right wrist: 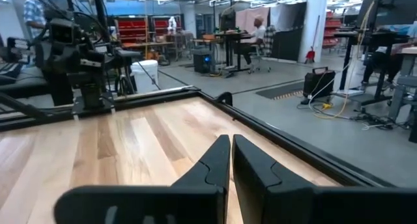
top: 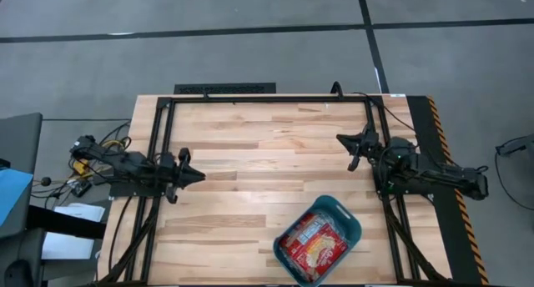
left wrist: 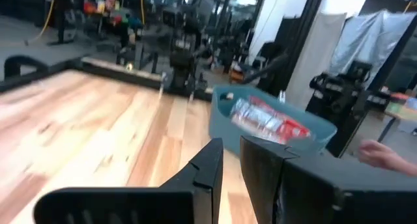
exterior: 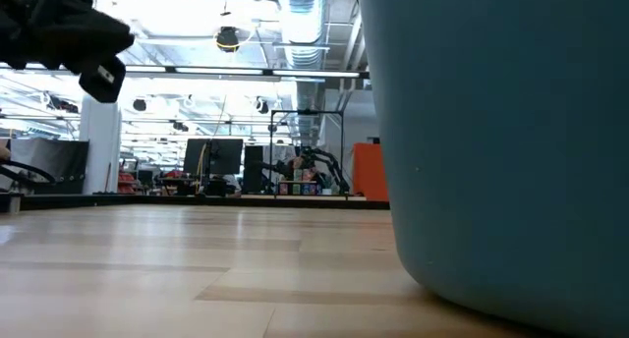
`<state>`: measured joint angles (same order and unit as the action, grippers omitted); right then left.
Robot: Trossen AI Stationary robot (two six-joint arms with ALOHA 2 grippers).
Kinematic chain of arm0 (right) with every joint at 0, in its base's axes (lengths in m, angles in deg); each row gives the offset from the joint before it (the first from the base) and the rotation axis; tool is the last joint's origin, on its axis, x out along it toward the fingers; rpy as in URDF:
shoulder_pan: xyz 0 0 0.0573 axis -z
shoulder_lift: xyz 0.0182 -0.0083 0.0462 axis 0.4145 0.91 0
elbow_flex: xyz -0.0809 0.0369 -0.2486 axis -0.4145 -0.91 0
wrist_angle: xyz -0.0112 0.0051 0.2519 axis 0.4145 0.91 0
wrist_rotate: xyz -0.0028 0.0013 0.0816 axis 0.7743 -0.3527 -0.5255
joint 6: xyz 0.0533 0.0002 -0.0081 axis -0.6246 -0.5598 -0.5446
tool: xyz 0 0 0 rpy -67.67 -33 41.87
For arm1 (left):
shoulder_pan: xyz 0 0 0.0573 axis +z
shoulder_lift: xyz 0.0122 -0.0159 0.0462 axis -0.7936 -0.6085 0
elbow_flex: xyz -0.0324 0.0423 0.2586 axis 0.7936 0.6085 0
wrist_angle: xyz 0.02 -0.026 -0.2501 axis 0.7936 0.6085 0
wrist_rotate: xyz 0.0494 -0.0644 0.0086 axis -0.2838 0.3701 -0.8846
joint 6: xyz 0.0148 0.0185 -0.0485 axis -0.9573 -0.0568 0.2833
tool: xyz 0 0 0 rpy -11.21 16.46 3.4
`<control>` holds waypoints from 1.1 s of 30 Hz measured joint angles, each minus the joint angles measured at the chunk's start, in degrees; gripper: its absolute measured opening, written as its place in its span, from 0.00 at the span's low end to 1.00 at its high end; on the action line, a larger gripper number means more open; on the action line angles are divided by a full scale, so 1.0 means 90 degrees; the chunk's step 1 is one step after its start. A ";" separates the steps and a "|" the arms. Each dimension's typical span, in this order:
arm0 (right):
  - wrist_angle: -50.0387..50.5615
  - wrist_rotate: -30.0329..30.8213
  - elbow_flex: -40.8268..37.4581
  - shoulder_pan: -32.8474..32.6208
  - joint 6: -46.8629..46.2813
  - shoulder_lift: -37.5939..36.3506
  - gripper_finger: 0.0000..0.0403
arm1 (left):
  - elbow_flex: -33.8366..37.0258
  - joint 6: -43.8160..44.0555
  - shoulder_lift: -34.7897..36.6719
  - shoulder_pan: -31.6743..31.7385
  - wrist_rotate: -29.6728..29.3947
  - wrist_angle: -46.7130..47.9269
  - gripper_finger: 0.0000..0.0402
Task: Sort popcorn bags into baskets
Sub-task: Return to Home Position
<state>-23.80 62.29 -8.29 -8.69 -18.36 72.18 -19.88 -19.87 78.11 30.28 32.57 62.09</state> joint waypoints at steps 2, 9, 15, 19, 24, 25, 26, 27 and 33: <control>-0.0001 0.0005 0.0000 0.0014 -0.0002 0.0000 0.11 | 0.0000 0.0019 0.0001 0.0000 -0.0002 0.0282 0.11; 0.0000 -0.0001 -0.0002 0.0014 -0.0002 0.0000 0.11 | -0.0010 -0.0103 -0.0038 0.0002 0.0018 0.0743 0.11; 0.0000 -0.0001 -0.0005 0.0011 -0.0004 0.0000 0.11 | -0.0010 -0.0103 -0.0038 0.0002 0.0018 0.0746 0.11; 0.0000 -0.0002 -0.0007 0.0011 -0.0004 0.0000 0.11 | -0.0010 -0.0103 -0.0038 0.0002 0.0019 0.0748 0.11; 0.0001 -0.0002 -0.0007 0.0011 -0.0008 0.0000 0.11 | -0.0010 -0.0103 -0.0038 0.0002 0.0020 0.0751 0.11; 0.0002 -0.0002 -0.0007 0.0011 -0.0009 0.0000 0.11 | -0.0010 -0.0103 -0.0038 0.0002 0.0020 0.0752 0.11; 0.0000 -0.0002 -0.0007 0.0011 -0.0012 0.0000 0.11 | -0.0010 -0.0103 -0.0038 0.0002 0.0020 0.0752 0.11; 0.0002 -0.0002 -0.0007 0.0011 -0.0014 0.0000 0.11 | -0.0010 -0.0103 -0.0038 0.0002 0.0020 0.0753 0.11; 0.0002 -0.0002 -0.0010 0.0011 -0.0017 0.0000 0.11 | -0.0010 -0.0106 -0.0038 0.0002 0.0020 0.0756 0.11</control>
<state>-23.78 62.28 -8.37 -8.59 -18.50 72.18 -19.96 -20.83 77.76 30.30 32.75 68.89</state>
